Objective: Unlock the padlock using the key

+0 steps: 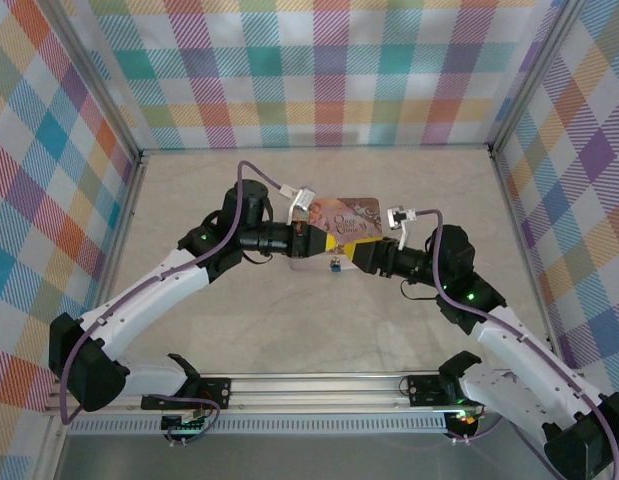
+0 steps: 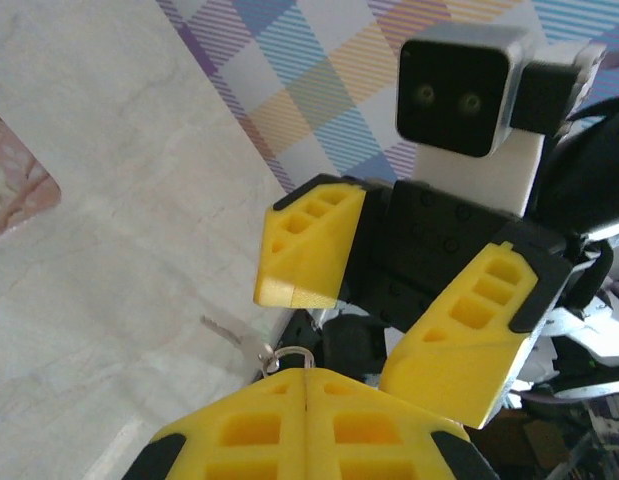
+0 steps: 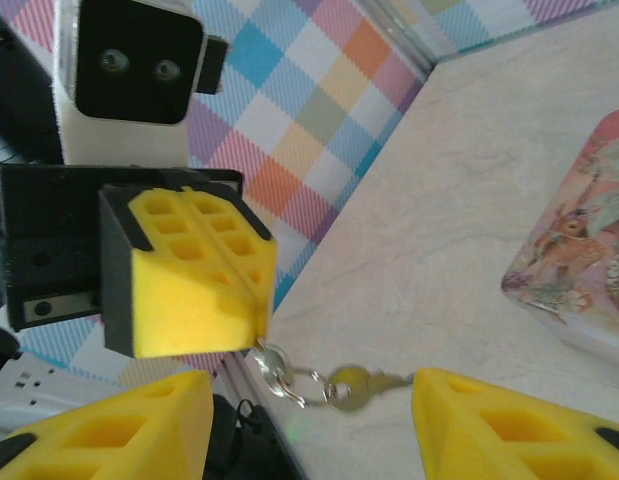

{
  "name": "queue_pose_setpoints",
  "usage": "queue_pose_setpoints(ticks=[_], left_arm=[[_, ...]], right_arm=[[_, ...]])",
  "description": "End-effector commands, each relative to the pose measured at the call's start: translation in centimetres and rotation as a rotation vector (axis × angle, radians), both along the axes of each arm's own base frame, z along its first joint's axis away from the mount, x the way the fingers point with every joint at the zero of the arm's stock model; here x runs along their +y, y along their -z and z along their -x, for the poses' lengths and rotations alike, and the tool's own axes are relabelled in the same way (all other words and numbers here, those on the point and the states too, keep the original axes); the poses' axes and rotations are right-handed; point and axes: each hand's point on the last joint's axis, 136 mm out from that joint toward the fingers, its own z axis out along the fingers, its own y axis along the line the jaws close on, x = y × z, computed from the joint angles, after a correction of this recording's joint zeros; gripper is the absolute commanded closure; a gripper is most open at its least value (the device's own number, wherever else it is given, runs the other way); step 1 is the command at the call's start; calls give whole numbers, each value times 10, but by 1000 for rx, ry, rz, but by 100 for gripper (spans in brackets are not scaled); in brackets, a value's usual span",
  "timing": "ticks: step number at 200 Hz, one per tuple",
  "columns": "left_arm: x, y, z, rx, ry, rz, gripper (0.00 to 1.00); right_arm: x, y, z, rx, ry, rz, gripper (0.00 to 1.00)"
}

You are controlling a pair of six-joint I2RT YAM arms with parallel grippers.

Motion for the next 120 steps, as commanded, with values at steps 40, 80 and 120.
queue_pose_setpoints(ticks=[40,80,120], left_arm=[[-5,-16,22,-33,97,40,100],[-4,-15,22,-39,91,43,100],[-2,-16,20,-54,68,42,100]], right_arm=[[16,-23,9,-49,-138,-66,55],[18,-25,11,-54,-153,-72,68],[17,-22,15,-45,-164,-68,71]])
